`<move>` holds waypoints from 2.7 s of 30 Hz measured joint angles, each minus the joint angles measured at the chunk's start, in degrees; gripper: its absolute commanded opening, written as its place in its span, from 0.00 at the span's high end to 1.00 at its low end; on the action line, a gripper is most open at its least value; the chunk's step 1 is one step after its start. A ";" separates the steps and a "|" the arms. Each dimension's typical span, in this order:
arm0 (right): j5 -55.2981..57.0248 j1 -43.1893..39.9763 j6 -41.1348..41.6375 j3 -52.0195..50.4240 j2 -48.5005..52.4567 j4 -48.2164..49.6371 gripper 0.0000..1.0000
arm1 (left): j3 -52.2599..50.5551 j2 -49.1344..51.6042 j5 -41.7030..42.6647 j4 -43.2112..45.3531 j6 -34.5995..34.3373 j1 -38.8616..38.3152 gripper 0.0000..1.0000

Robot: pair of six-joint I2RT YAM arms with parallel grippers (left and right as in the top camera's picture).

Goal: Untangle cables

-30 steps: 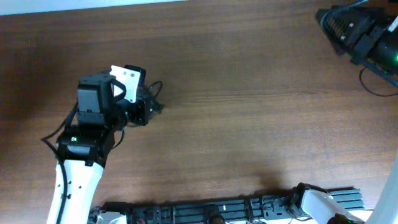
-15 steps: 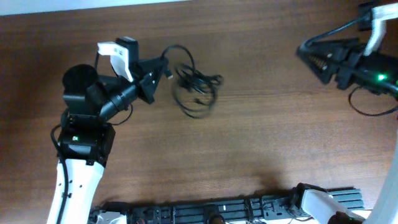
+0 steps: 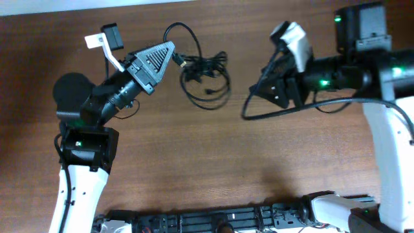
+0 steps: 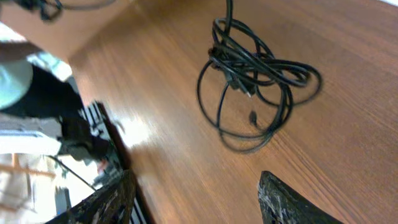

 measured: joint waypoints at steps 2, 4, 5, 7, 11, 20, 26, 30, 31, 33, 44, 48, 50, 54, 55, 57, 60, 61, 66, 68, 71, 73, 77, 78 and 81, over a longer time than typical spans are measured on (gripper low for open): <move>1.90 2.49 -0.74 0.00 1.55 0.02 0.35 | 0.00 0.00 0.11 3.13 -3.08 0.00 1.00; 3.26 4.13 -2.67 0.00 2.99 0.00 0.35 | 0.00 -0.02 0.26 5.09 -6.84 0.00 1.00; 3.87 4.81 -4.35 0.00 3.69 0.00 0.35 | 0.00 0.00 0.26 5.49 -8.68 0.00 1.00; 4.81 5.64 -8.13 0.00 4.70 0.20 0.35 | 0.00 0.00 0.26 5.64 -11.47 -0.11 1.00; 5.84 5.95 -16.15 0.00 5.38 4.02 0.35 | 0.00 0.00 1.05 5.60 -15.87 -1.18 1.00; 6.05 5.95 -21.84 0.00 5.40 9.53 0.35 | 0.00 0.00 1.05 6.80 -22.64 -6.73 1.00; 4.52 5.95 -26.77 0.00 6.93 9.68 0.39 | 0.00 0.00 1.07 11.56 -28.50 -7.63 1.00; 2.12 5.95 -29.68 0.00 7.15 11.78 0.96 | 0.00 0.00 1.11 12.94 -32.26 -7.63 1.00; 1.73 5.95 -29.70 0.00 7.15 12.09 0.96 | 0.00 -0.02 1.18 13.62 -33.07 -7.63 1.00; 0.83 5.95 -29.90 0.00 7.15 12.13 0.96 | 0.00 0.00 1.29 15.28 -34.18 -7.63 1.00; -0.52 5.95 -29.24 0.00 7.15 12.52 0.75 | 0.00 -0.02 1.31 16.11 -35.87 -7.63 1.00; -1.57 5.95 -29.33 0.00 7.15 12.37 0.96 | 0.00 0.00 1.38 17.70 -37.20 -7.63 1.00; -2.54 5.95 -29.46 0.00 7.15 12.46 0.96 | 0.00 -0.02 1.53 20.15 -38.25 -7.63 1.00; -3.39 5.95 -29.44 0.00 7.15 12.46 0.96 | 0.00 -0.02 1.73 22.38 -40.00 -7.63 1.00; -3.50 5.95 -29.46 0.00 7.15 12.46 0.96 | 0.00 -0.02 1.92 22.53 -40.39 -7.63 0.96; -3.52 5.95 -29.44 0.00 7.15 12.44 0.96 | 0.00 -0.02 2.29 22.53 -40.63 -7.63 0.72; -3.89 5.95 -29.24 0.00 7.15 12.87 0.96 | 0.02 -0.02 3.23 23.12 -41.13 -7.63 0.01; -4.37 5.95 -28.28 -0.02 7.15 14.10 0.96 | 0.02 -0.02 3.74 23.15 -41.20 -7.63 0.01; -5.44 5.95 -17.25 -0.02 7.15 23.17 0.96 | 0.07 -0.02 8.04 21.88 -39.82 -7.41 0.01; -5.62 5.95 -13.11 -0.02 7.15 24.96 0.96 | 0.20 -0.04 10.80 18.67 -37.94 -6.71 0.01; -5.66 5.95 -7.96 -0.02 7.13 27.52 0.96 | 0.33 -0.07 15.32 11.76 -33.18 -5.42 0.01; -5.62 5.95 -4.74 -0.04 6.97 29.99 0.96 | 0.35 -0.07 18.08 6.80 -29.27 -4.63 0.01; -5.53 5.95 2.01 -0.07 5.60 36.94 0.96 | 0.35 -0.07 21.31 -1.20 -21.29 -4.00 0.01; -5.16 5.95 4.70 -0.07 4.72 39.12 0.96 | 0.35 -0.07 21.86 -3.06 -19.21 -3.96 0.01; -3.85 5.95 10.75 -0.09 2.16 43.52 0.96 | 0.35 -0.07 22.95 -8.87 -13.11 -3.96 0.01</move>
